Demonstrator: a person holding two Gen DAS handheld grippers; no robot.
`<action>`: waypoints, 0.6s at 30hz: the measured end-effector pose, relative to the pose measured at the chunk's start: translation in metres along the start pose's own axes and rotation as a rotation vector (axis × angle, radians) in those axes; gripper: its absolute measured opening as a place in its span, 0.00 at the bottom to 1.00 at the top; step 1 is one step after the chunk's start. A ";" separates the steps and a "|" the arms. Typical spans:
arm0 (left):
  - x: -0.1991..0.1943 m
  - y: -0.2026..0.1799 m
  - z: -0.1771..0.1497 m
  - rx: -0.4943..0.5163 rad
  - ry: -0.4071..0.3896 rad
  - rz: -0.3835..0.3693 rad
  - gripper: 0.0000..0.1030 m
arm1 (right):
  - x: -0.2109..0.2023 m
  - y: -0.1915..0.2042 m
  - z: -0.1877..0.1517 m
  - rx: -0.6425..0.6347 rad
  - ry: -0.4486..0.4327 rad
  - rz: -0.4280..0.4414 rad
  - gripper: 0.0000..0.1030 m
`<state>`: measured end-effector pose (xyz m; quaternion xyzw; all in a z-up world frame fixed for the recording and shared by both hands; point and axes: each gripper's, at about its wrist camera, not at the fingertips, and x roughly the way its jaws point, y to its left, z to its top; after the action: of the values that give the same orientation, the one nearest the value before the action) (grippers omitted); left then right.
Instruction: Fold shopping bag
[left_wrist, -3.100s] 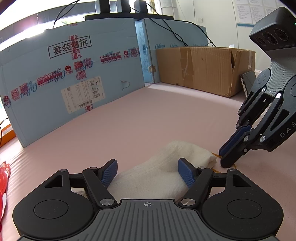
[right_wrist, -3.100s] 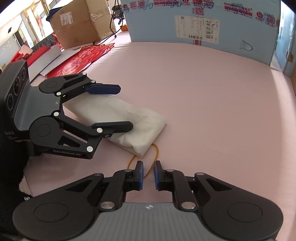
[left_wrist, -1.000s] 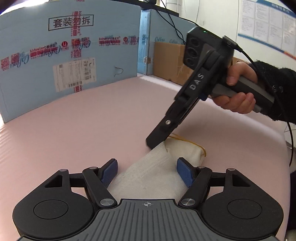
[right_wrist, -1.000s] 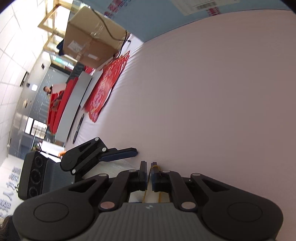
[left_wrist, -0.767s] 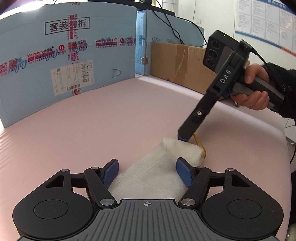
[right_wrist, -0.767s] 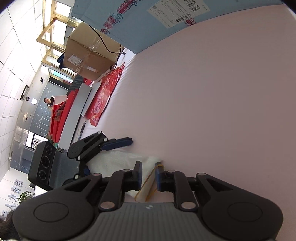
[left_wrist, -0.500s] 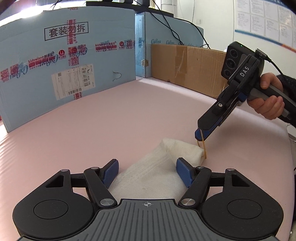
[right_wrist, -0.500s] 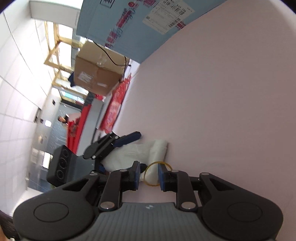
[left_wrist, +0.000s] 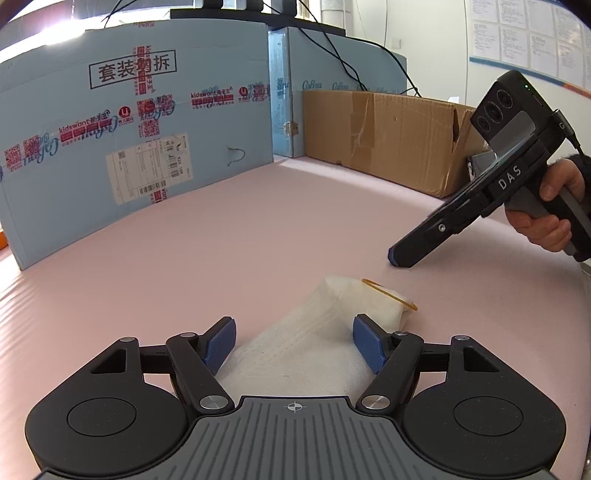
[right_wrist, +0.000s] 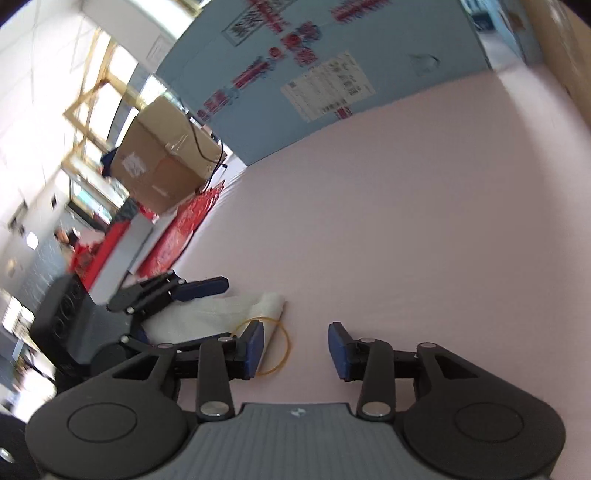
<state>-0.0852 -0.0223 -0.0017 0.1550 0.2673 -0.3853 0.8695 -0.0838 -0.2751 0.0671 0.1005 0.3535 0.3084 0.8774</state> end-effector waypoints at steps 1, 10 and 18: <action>0.000 0.000 0.000 0.002 -0.001 0.002 0.69 | 0.004 0.008 0.000 -0.102 0.008 -0.026 0.40; 0.002 0.004 0.000 -0.011 0.001 -0.003 0.71 | 0.031 0.059 -0.010 -0.763 0.097 -0.101 0.17; 0.005 0.020 -0.001 -0.097 0.016 -0.008 0.81 | 0.003 0.037 0.005 -0.400 0.069 0.017 0.02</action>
<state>-0.0675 -0.0116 -0.0038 0.1148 0.2934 -0.3742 0.8722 -0.0961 -0.2443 0.0832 -0.0835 0.3141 0.3834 0.8645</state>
